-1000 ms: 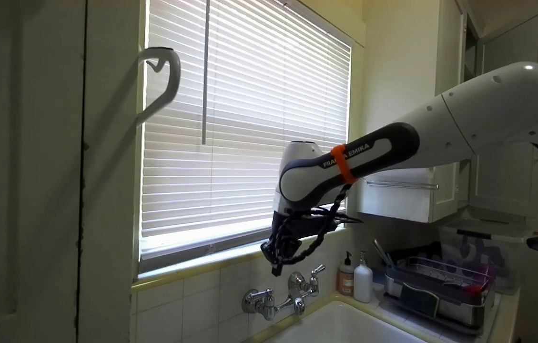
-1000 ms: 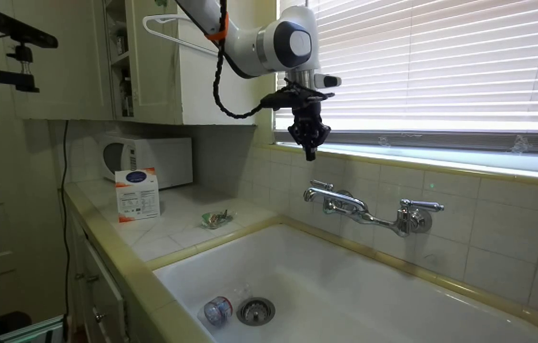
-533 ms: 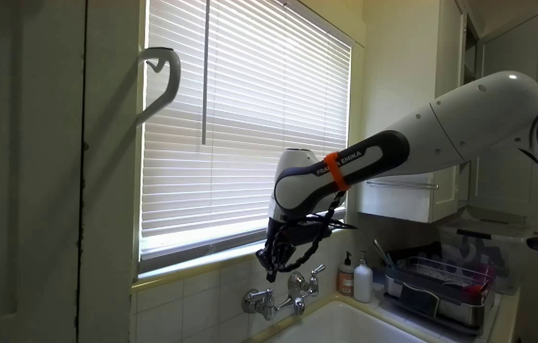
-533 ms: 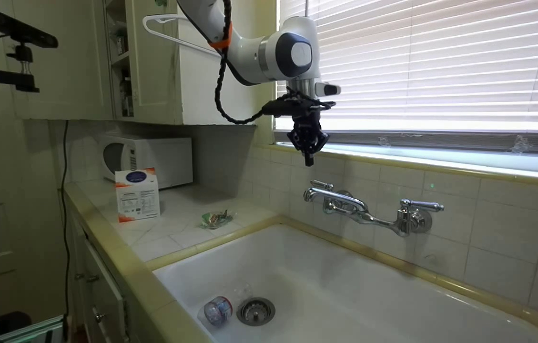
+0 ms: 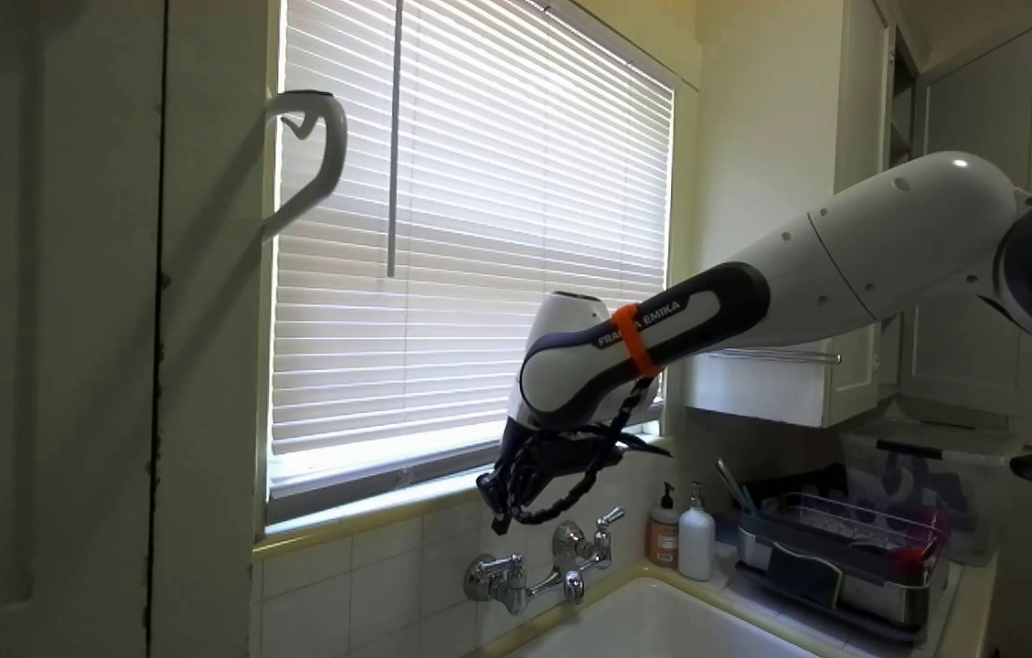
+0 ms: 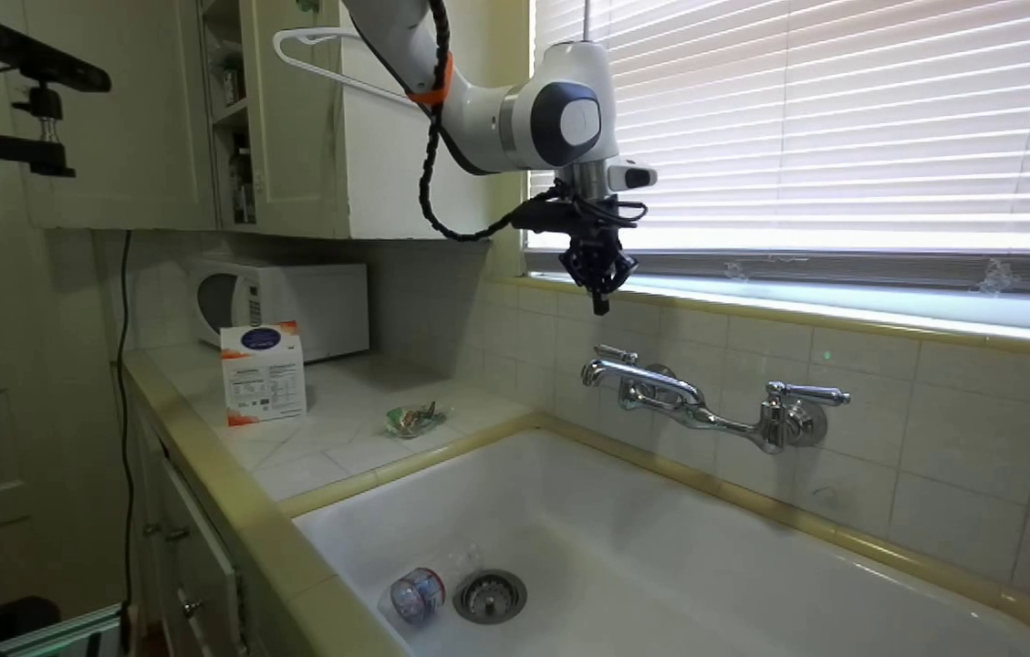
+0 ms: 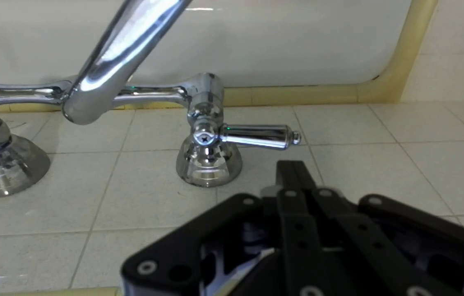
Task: Turn the tap handle on the left
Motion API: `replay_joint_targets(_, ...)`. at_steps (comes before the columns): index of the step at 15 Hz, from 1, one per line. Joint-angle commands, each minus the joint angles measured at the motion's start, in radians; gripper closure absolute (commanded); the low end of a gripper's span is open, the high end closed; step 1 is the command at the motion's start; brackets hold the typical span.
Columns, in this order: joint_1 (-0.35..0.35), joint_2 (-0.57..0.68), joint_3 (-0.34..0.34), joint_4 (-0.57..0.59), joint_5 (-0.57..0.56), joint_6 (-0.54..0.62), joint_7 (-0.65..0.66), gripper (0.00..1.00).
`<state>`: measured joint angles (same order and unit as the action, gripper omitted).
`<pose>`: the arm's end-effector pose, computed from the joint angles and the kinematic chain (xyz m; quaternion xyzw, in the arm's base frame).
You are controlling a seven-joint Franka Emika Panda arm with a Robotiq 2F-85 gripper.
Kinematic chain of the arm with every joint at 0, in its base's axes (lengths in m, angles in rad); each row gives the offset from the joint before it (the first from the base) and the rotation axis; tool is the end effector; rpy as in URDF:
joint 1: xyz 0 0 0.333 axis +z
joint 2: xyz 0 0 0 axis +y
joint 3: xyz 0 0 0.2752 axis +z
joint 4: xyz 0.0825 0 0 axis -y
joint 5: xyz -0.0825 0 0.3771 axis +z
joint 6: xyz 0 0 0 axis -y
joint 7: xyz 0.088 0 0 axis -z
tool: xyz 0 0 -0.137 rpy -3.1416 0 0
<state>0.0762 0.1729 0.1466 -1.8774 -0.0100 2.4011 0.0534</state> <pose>0.6160 0.1364 0.3918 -0.9809 -0.0831 -0.1726 0.0323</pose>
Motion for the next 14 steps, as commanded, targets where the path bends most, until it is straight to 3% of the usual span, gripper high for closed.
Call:
replay_joint_targets(1,0.019,0.044,-0.015,0.005,0.010,0.064,0.005,1.00)
replay_joint_targets(8,0.040,0.097,-0.027,0.001,-0.019,0.174,0.016,1.00)
replay_joint_targets(14,0.054,0.094,-0.043,0.012,-0.041,0.086,0.023,1.00)
